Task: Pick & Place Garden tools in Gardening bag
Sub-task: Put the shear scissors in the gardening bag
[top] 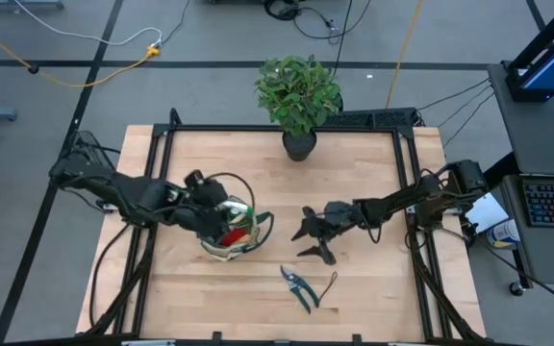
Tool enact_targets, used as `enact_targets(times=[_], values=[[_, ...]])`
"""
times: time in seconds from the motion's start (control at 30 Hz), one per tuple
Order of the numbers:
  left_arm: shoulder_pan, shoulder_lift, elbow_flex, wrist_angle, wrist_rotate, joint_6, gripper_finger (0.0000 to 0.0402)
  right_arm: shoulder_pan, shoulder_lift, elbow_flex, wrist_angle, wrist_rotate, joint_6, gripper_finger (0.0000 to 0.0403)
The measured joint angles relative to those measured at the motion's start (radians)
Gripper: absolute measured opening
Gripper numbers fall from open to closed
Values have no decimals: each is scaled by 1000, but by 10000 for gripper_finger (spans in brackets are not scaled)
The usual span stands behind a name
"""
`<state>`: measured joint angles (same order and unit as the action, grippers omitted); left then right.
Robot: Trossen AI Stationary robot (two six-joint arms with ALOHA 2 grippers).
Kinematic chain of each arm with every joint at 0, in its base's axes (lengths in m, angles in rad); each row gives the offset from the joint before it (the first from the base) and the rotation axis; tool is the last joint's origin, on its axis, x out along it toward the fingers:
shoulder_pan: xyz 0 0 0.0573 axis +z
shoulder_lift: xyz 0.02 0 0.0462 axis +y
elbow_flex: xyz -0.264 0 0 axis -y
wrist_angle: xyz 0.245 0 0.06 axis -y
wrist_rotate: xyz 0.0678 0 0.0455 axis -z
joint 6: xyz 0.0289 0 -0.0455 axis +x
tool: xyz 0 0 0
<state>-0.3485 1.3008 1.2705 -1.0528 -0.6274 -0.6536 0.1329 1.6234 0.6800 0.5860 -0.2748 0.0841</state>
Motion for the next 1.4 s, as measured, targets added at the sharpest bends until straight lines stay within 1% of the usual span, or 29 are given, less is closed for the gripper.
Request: enact_targets(times=[0.07, 0.17, 0.27, 0.33, 0.53, 0.6, 0.7, 0.77, 0.9, 1.0, 1.2, 1.3, 1.4], values=[[0, -25, 0, -55, -61, -13, 228, 27, 0, 0, -34, 37, 42, 233], [5, -45, 0, -143, -139, -50, 228, 73, 0, 0, -82, 40, 118, 232], [15, -46, -10, -216, -200, -94, 228, 120, 0, 0, -92, 51, 238, 232], [24, -45, -20, -250, -225, -125, 228, 150, 1, 0, -106, 107, 313, 232], [52, -44, -40, -252, -240, -143, 228, 266, 27, 0, -100, 260, 441, 231], [59, -44, -40, -251, -256, -145, 228, 303, 51, 0, -97, 337, 475, 231], [70, -44, -40, -248, -298, -140, 228, 356, 91, 8, -77, 422, 548, 231], [82, -44, -40, -243, -311, -130, 228, 385, 127, 37, -74, 441, 570, 231], [106, -44, -40, -224, -318, -125, 228, 432, 177, 128, -98, 463, 549, 231], [121, -44, -40, -222, -318, -107, 228, 452, 191, 174, -209, 497, 557, 231], [140, -44, -40, -222, -317, -100, 228, 491, 192, 185, -303, 612, 654, 231], [140, -44, -40, -222, -317, -91, 228, 513, 194, 183, -318, 641, 691, 231], [140, -44, -40, -221, -317, -85, 228, 523, 209, 183, -291, 645, 717, 231]])
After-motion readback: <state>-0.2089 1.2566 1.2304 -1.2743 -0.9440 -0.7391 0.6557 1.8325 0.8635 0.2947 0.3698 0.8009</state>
